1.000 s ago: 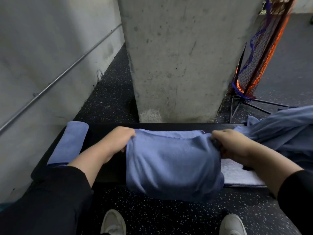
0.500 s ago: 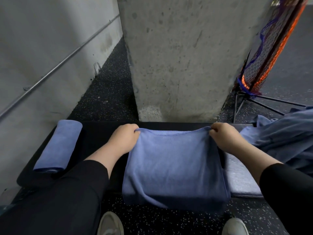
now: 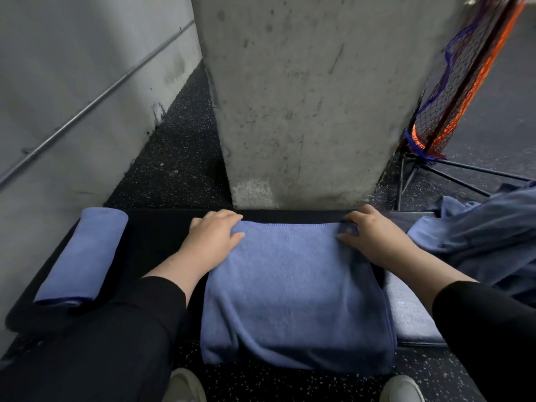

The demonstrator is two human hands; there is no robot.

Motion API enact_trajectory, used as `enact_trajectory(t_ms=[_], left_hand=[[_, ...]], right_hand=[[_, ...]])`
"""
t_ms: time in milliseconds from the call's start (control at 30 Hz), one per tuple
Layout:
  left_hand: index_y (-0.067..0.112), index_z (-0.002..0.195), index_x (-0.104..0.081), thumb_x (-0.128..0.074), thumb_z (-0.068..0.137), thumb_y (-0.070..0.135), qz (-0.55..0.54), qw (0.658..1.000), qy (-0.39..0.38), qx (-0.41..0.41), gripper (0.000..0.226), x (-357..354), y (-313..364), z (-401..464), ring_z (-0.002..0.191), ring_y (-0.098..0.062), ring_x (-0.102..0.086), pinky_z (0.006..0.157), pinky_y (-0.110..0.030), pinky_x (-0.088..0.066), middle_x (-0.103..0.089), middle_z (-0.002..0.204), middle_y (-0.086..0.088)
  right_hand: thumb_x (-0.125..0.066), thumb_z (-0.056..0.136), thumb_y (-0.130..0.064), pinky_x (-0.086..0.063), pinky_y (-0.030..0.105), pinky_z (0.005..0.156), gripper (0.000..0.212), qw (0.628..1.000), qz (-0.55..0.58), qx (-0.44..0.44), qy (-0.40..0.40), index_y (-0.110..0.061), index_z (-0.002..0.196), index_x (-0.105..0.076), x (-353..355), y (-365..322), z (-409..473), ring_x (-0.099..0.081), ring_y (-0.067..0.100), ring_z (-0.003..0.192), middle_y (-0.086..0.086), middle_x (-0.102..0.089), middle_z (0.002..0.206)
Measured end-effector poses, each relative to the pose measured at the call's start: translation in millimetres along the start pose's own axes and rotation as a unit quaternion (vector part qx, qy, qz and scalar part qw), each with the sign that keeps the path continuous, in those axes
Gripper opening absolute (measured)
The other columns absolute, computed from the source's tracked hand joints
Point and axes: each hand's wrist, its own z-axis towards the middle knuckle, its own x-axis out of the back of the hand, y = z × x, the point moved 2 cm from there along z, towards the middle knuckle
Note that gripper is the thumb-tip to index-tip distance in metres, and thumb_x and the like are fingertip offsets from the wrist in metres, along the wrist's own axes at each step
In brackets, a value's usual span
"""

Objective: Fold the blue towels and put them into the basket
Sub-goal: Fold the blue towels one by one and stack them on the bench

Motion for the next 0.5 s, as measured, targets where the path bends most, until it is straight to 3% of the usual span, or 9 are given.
enact_trajectory(t_ms=[67,133,300,400,500], left_hand=[[0.029,0.147,-0.046,-0.053,0.101,0.037,0.01,1.0,-0.005,-0.01,0.047,3,0,2,0.132,-0.016,-0.043,0.106,-0.038,-0.03,-0.051,0.142,0.009],[0.031,0.144,-0.05,-0.053,0.1,0.035,0.023,1.0,-0.017,-0.005,0.044,5,1,2,0.127,-0.016,-0.046,0.104,-0.038,-0.03,-0.055,0.133,0.008],[0.03,0.106,-0.068,-0.054,0.097,0.032,0.04,0.999,-0.026,0.019,0.017,17,3,-5,0.105,-0.014,-0.054,0.09,-0.035,-0.031,-0.058,0.101,0.013],[0.024,0.088,-0.069,-0.062,0.094,0.03,-0.111,0.993,-0.007,0.042,0.012,36,-1,-19,0.086,-0.014,-0.06,0.08,-0.034,-0.041,-0.064,0.086,0.01],[0.014,0.08,-0.068,-0.069,0.093,0.024,-0.26,0.965,0.015,0.036,0.016,63,-4,-37,0.068,-0.011,-0.055,0.062,-0.029,-0.04,-0.065,0.075,0.0]], right_hand=[[-0.074,0.086,-0.041,-0.048,0.036,0.09,0.043,1.0,-0.007,0.003,-0.006,-0.018,0.121,-0.064,2,1,2,-0.061,0.028,0.11,0.005,-0.059,0.121],[-0.073,0.087,-0.037,-0.041,0.032,0.078,0.037,1.0,-0.012,-0.01,-0.015,-0.018,0.117,-0.063,5,-1,3,-0.061,0.028,0.109,0.005,-0.066,0.116],[-0.07,0.086,-0.025,-0.034,0.03,0.069,0.013,0.999,0.003,-0.011,-0.047,-0.02,0.096,-0.062,15,-11,-5,-0.059,0.026,0.092,0.005,-0.065,0.097],[-0.071,0.082,-0.016,-0.033,0.03,0.068,0.019,0.998,0.06,-0.013,0.001,-0.019,0.092,-0.055,32,-15,-14,-0.056,0.025,0.085,0.005,-0.061,0.089],[-0.073,0.082,-0.016,-0.034,0.032,0.064,0.017,0.994,0.1,-0.018,0.041,-0.013,0.095,-0.063,58,-20,-25,-0.057,0.025,0.081,0.007,-0.063,0.084]])
